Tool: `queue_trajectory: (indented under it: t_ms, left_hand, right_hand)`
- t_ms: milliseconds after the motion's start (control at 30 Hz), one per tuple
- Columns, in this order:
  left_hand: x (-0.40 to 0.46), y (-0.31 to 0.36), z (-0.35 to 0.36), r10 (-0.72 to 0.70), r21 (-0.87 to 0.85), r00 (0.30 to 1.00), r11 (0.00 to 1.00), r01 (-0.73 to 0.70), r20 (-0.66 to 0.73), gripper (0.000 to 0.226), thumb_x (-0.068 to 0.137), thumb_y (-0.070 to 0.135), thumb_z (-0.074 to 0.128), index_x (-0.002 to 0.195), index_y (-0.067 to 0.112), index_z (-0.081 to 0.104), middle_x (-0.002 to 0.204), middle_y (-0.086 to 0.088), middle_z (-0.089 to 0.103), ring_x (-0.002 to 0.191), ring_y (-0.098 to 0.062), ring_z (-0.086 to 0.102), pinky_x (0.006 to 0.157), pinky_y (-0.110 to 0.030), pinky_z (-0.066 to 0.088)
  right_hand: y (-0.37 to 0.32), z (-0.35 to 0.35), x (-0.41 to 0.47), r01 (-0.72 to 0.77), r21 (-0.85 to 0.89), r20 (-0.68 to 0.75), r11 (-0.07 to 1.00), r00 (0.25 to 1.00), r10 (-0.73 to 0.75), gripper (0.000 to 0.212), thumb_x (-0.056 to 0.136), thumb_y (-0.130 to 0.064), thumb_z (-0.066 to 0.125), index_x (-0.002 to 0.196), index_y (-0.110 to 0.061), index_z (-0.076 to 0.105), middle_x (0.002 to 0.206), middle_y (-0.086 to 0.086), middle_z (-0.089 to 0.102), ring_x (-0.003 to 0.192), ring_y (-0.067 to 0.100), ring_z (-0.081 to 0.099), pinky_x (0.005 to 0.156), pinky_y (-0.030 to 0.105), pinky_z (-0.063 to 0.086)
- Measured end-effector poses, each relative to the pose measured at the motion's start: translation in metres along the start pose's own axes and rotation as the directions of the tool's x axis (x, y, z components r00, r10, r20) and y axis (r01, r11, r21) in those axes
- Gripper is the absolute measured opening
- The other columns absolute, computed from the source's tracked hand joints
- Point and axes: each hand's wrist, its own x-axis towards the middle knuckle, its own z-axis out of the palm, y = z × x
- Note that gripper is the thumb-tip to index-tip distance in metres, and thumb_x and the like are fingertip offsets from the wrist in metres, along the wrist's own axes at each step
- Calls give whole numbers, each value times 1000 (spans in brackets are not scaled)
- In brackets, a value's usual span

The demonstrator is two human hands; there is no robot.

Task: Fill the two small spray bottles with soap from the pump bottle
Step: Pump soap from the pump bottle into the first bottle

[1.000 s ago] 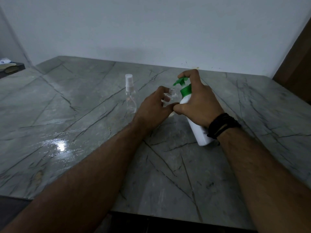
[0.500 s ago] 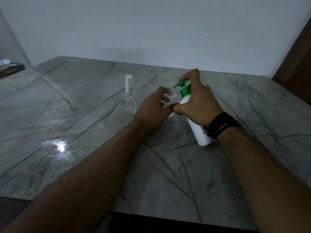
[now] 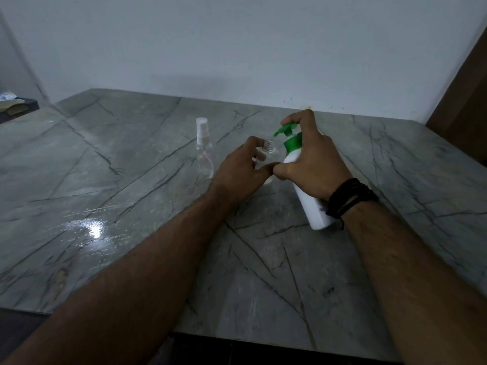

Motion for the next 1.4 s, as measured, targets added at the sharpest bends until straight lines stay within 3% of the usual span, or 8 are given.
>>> queue_trajectory:
  t_ms: [267,467,633,833,1200,1400]
  left_hand:
    - [2,-1,1,-5,14,1000,1000,5,10,46,85,43,69,122,24,49,114,2,62,95,-15,61,80,-37,57]
    - [1,-2,1,1,8,1000,1000,-1,1,47,85,43,70,122,23,50,114,1,63,96,-17,62,81,-39,57]
    - [1,-2,1,-6,0,1000,1000,6,10,47,84,43,69,122,25,49,113,3,61,96,-16,62,73,-42,59]
    - [1,-2,1,-4,-1,1000,1000,4,-4,46,84,43,70,122,24,51,114,1,63,96,-16,63,80,-40,57]
    - [1,-2,1,-10,6,1000,1000,10,5,46,84,44,69,121,26,49,111,5,60,96,-16,62,75,-41,59]
    - [1,-2,0,-2,3,1000,1000,2,3,48,84,45,69,123,25,49,116,1,62,96,-15,61,74,-40,59]
  right_hand:
    - [0,1,2,-5,-10,28,1000,1000,5,72,59,-18,80,117,-29,39,102,-2,62,80,17,65,73,41,59]
    - [-1,2,0,-11,-12,4,1000,1000,11,76,56,-24,77,121,-35,39,102,-2,65,80,16,65,72,39,59]
    - [-2,1,1,-2,-14,42,1000,999,3,73,60,-16,80,120,-27,40,101,-2,62,79,16,65,71,37,58]
    - [-2,1,-1,-1,-22,25,1000,1000,2,76,59,-20,78,124,-31,40,100,-2,65,78,16,65,71,38,58]
    - [-2,2,-1,-3,-27,32,1000,999,4,78,58,-25,76,126,-32,39,103,0,65,79,18,65,70,37,58]
    - [-2,1,1,-11,-8,29,1000,1000,11,73,60,-17,79,120,-28,40,100,-3,63,79,17,65,72,41,59]
